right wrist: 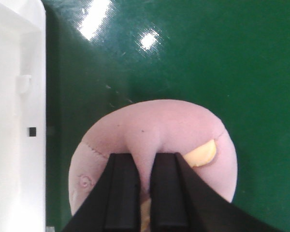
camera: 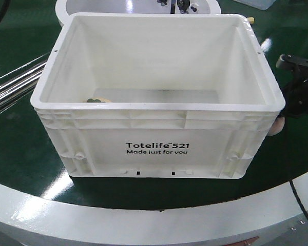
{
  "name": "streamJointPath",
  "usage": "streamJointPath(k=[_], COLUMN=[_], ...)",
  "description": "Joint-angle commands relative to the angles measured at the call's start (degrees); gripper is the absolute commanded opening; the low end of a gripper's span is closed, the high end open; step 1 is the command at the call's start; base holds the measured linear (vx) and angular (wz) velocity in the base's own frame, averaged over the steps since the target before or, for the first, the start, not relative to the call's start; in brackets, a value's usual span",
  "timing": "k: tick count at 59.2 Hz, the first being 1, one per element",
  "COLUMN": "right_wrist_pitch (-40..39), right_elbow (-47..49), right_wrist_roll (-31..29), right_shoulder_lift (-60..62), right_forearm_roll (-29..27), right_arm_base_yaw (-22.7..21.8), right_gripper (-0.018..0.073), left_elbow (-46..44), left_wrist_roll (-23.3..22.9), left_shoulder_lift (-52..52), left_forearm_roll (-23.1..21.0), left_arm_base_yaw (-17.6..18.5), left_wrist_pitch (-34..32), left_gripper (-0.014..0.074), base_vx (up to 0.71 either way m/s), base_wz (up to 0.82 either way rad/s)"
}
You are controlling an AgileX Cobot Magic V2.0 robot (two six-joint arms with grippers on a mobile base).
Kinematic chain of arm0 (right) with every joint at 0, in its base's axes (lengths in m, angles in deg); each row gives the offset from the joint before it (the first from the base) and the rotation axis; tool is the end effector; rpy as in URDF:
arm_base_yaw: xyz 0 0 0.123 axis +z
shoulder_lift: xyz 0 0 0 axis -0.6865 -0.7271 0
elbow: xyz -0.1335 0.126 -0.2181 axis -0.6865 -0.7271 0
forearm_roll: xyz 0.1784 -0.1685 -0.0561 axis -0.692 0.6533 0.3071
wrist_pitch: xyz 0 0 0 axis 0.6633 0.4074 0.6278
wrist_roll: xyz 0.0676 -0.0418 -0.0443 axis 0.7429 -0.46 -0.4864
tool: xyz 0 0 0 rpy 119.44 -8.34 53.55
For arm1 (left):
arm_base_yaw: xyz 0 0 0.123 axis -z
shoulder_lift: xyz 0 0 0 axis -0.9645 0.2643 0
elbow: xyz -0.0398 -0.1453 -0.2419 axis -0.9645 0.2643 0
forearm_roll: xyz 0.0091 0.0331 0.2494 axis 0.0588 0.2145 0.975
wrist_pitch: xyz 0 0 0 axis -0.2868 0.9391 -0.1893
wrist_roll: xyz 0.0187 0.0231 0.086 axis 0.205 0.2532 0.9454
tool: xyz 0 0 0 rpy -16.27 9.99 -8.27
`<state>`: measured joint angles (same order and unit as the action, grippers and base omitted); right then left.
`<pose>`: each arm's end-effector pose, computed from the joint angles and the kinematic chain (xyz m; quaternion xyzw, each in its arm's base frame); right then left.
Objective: Place moving items into box and shelve
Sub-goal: 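Grasp the pink round plush with the right gripper and drop it into the tote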
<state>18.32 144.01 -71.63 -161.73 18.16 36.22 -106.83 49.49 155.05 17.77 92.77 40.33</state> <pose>0.3567 -0.0247 0.1777 0.0520 0.9732 0.0979 0.2017 0.2910 -0.1422 0.5294 0.2629 0.7241 -0.3013 0.5620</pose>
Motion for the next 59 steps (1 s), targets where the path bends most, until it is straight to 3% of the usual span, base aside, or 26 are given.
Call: streamJointPath(k=[1,9,14,24,32,37,47,52,59], right_wrist_pitch=[4.01,5.24,5.25,5.24,6.77,8.60,13.64,16.85,20.41], right_elbow=[0.08,0.13,0.13,0.13,2.55,6.39,16.42,20.74,24.73], right_wrist_roll=[-0.65,-0.65,-0.65,0.02,0.18,1.28,3.32,2.59,-1.48], right_shoulder_lift=[0.77,4.35,8.24,18.05,25.52,29.28,32.30,32.10,31.09], right_forearm_roll=[0.94,1.01,2.43,5.32,5.74,6.96,6.19,-0.22,-13.36], right_arm_base_yaw=[-0.29,-0.29,-0.29,-0.29,-0.29,-0.29,-0.29,-0.29,0.40], right_gripper=[-0.0010,-0.0008,-0.0008,-0.0008,-0.0008,-0.0008,-0.0008,-0.0006,0.0001], left_elbow=[-1.80,-1.80,-1.80,-1.80,-1.80,-1.80,-1.80,-1.80,-1.80], left_wrist_roll=[-1.56,-6.43,-12.05,-27.17,-34.99,-35.78,-35.66,-35.11,-34.69], left_shoulder_lift=[-2.97,-4.38,-5.20,-6.01,-5.96,-5.67,-5.34,-4.90,-3.96], left_forearm_roll=[0.11,9.85,19.64,43.84,55.74,57.62,55.20,53.64,52.79], left_arm_base_yaw=[0.21,0.21,0.21,0.21,0.21,0.21,0.21,0.21,0.21], left_wrist_pitch=[-4.67,-4.79,-4.35,-0.26,4.48,5.01,4.81,5.24,7.47], left_gripper=[0.0589,0.0589,0.0589,0.0589,0.0589,0.0589,0.0589,0.0589,0.0589], base_vx=[0.00,0.00,0.00,0.00,0.00,0.00,0.00,0.00,0.00], base_wz=[0.00,0.00,0.00,0.00,0.00,0.00,0.00,0.00,0.00])
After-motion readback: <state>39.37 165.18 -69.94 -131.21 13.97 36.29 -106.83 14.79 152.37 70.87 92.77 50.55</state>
